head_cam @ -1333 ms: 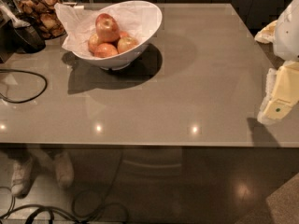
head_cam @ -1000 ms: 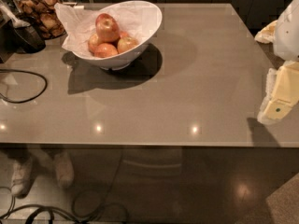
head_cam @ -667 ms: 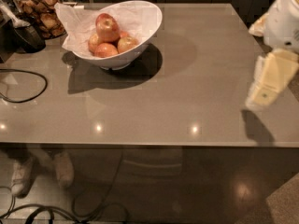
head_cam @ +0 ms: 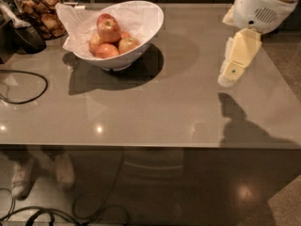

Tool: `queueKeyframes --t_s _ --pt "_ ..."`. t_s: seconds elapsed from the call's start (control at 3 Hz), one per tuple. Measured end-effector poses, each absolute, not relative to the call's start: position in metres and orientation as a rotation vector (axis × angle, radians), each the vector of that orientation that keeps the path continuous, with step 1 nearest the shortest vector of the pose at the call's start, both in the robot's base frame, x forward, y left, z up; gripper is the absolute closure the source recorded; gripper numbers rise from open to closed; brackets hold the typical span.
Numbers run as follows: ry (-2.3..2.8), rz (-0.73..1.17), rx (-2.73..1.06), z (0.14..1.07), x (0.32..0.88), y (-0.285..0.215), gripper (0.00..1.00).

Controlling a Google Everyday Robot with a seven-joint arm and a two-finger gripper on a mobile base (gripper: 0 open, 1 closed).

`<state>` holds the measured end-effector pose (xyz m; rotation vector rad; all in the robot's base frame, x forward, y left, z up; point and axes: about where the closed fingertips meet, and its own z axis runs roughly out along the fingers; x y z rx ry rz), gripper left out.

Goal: Pick apple from white bowl

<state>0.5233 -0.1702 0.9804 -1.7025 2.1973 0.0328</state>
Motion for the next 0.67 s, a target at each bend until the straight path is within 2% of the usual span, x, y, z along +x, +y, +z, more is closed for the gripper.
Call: queueKeyframes --t_s 0.67 --pt "2.17 0.054 -1.643 0.9815 0.5328 -0.1587 0.0"
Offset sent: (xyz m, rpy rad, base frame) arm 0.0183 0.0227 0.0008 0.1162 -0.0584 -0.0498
